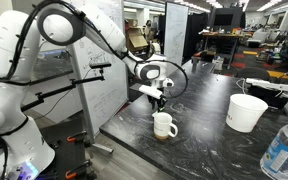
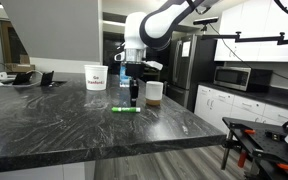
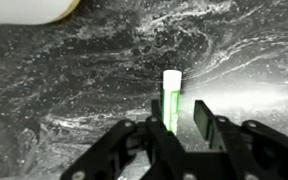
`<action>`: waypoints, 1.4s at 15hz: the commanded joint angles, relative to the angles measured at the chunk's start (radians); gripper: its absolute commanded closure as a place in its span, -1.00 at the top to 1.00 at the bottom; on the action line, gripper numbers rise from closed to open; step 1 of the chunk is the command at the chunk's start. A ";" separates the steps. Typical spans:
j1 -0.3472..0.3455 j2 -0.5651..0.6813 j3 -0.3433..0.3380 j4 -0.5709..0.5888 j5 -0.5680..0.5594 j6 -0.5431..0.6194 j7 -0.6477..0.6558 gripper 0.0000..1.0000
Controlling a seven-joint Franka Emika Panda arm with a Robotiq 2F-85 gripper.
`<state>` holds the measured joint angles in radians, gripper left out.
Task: Move the marker to the right
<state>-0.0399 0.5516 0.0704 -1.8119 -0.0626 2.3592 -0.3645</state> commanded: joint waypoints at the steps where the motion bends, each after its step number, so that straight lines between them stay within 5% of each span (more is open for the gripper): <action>1: 0.003 -0.040 0.003 -0.015 -0.005 -0.059 0.006 0.50; 5: -0.031 -0.181 0.028 -0.119 0.080 -0.153 -0.031 1.00; 13: -0.005 -0.549 -0.013 -0.382 0.082 -0.168 -0.038 1.00; 21: 0.015 -0.649 -0.047 -0.405 0.069 -0.199 -0.060 1.00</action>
<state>-0.0486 -0.0747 0.0458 -2.1971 0.0179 2.1647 -0.4063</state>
